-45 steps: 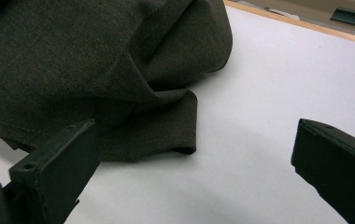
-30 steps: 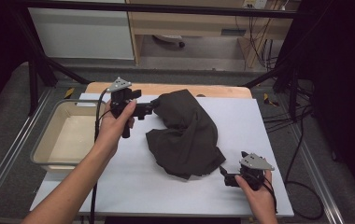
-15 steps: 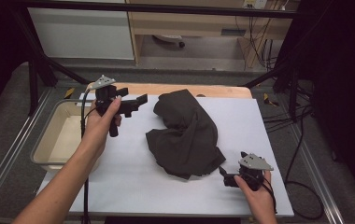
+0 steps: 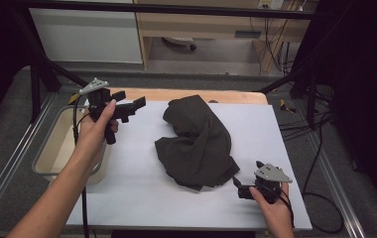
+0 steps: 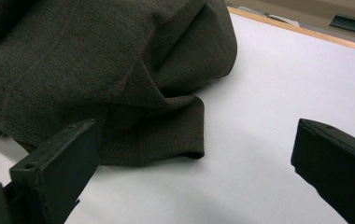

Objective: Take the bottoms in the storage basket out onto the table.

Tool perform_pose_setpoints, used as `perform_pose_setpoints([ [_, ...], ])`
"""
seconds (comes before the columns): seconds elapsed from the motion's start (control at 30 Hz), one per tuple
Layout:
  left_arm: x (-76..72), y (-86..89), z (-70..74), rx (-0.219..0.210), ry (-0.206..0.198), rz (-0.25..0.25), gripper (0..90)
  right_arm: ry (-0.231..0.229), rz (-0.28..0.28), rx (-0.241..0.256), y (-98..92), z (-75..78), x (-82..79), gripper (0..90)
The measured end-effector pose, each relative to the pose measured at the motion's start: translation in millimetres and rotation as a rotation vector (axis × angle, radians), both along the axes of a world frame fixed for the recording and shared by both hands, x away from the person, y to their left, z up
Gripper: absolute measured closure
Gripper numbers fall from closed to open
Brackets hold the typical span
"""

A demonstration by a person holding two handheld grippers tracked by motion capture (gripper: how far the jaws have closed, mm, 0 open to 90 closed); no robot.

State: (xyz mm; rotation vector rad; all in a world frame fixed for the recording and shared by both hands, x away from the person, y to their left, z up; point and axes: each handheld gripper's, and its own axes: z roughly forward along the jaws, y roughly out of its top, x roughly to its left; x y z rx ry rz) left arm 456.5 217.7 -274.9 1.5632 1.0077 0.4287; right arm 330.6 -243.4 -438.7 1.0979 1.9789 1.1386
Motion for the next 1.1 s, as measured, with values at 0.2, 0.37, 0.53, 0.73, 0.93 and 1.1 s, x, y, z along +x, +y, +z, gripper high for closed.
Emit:
perform_pose_setpoints([
  [0.2,-3.1,10.6,1.1,0.045,-0.028,0.027,8.6,0.002,0.005,-0.005,0.3,-0.6,1.1,2.0],
  [0.37,-4.3,19.4,0.8,0.048,-0.033,0.04,8.6,0.006,0.009,-0.006,0.6,-1.1,1.6,1.9],
  [0.53,-6.8,25.8,-1.5,0.039,-0.029,0.031,7.6,0.009,0.01,-0.011,0.6,-1.7,1.9,1.9],
  [0.73,-11.5,34.3,-0.2,0.037,-0.039,0.039,6.1,0.017,0.01,-0.013,1.1,-3.2,2.5,1.8],
  [0.93,-14.8,43.6,-0.9,0.029,-0.041,0.053,5.9,0.019,0.009,-0.013,1.0,-3.5,2.6,1.8],
  [1.1,-17.8,47.1,-1.4,0.007,-0.038,0.051,5.9,0.025,0.007,-0.009,0.5,-3.8,2.9,1.8],
])
